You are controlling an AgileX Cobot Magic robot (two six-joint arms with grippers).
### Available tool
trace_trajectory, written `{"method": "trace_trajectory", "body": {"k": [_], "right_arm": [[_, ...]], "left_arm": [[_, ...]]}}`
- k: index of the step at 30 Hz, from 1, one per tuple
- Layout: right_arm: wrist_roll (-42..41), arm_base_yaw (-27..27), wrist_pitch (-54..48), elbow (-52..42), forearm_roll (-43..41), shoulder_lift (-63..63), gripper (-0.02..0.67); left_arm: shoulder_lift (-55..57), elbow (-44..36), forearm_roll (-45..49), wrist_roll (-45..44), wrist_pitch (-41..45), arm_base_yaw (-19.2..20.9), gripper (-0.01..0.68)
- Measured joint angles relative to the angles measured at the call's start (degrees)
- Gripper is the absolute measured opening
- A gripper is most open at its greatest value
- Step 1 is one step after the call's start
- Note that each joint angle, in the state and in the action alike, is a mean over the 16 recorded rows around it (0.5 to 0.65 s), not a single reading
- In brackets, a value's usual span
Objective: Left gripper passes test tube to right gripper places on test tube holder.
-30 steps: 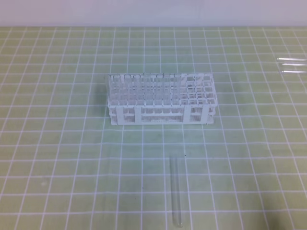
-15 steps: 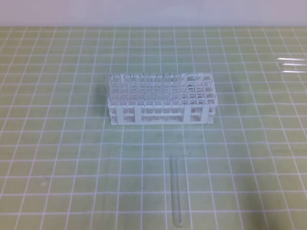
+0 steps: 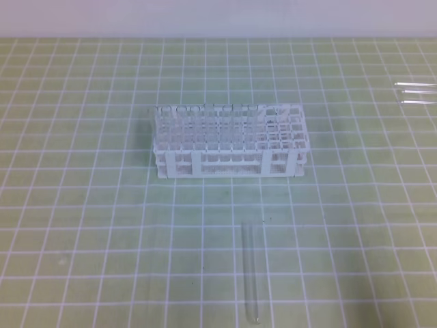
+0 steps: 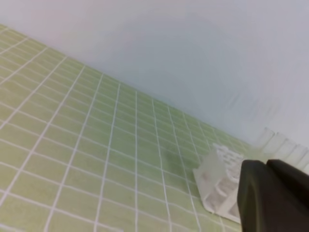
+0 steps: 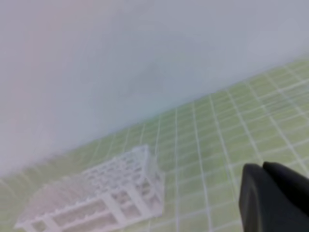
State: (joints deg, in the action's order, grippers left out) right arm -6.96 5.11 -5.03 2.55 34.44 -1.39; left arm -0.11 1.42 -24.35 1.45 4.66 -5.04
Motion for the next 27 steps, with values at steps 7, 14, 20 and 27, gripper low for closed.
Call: {"method": "trace_trajectory", "body": {"k": [7, 14, 20, 27], "right_arm": [[0.0, 0.0, -7.83, 9.13, -0.18, -8.49, -0.016], [0.0, 0.0, -21.13, 22.92, -4.22, -23.03, -0.016], [0.01, 0.0, -31.23, 31.14, -8.21, -33.65, -0.016], [0.05, 0.0, -36.57, 34.44, -10.56, -39.83, -0.016]], "left_arm": [[8.52, 7.69, 0.0, 0.6, 5.69, -0.01, -0.002], [24.11, 19.17, -0.06, -1.92, 16.67, 0.0, -0.002], [38.14, 28.05, -1.72, -6.16, 27.14, -0.39, -0.002], [52.05, 34.58, -4.83, -9.03, 32.4, -6.78, -0.002]]}}
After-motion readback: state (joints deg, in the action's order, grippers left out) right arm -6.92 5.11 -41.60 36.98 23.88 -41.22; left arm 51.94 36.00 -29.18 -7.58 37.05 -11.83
